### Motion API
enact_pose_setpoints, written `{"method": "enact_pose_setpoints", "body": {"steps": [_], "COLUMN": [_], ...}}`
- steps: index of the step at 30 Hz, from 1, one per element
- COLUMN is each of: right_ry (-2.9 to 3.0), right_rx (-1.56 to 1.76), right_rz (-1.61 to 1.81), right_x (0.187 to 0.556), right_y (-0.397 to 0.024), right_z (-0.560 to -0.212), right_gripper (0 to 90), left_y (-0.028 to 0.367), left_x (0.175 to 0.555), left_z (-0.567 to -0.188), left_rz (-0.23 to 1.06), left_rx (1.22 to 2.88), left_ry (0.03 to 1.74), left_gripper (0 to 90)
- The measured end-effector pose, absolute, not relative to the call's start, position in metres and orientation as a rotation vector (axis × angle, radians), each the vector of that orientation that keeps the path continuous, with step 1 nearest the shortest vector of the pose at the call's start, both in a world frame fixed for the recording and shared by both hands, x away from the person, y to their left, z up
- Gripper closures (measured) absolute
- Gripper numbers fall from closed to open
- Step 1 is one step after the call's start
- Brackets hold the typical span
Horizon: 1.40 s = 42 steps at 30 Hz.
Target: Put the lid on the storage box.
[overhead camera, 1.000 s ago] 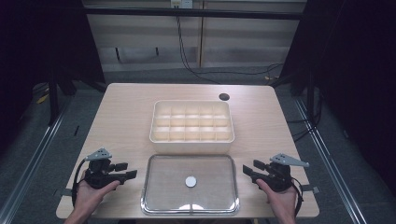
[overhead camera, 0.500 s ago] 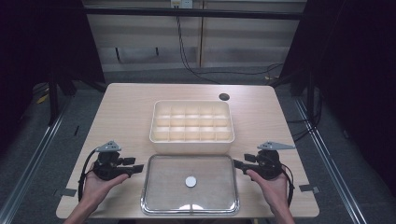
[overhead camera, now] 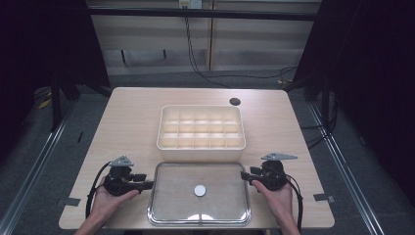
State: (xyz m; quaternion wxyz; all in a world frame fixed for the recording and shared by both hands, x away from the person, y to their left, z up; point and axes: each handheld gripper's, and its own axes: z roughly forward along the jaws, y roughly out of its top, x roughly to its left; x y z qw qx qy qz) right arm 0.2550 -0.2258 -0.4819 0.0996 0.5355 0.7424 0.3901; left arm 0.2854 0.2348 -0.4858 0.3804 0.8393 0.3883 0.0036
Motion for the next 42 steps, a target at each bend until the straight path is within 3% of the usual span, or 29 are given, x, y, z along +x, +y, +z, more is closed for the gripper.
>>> {"method": "enact_pose_setpoints", "body": {"steps": [26,42], "right_ry": [2.211,2.071], "right_rx": [1.573,1.892], "right_rz": [1.036,1.356], "right_x": [0.254,0.256], "right_y": [-0.210,-0.233], "right_z": [-0.497,-0.506], "right_gripper": [53.0,55.0], "left_y": [0.213,0.212], "left_x": [0.280,0.279], "left_z": [-0.492,-0.492], "left_rz": [0.010,0.023], "left_rx": [2.200,2.204], "left_ry": [0.927,0.936], "left_gripper": [52.8,53.0]}}
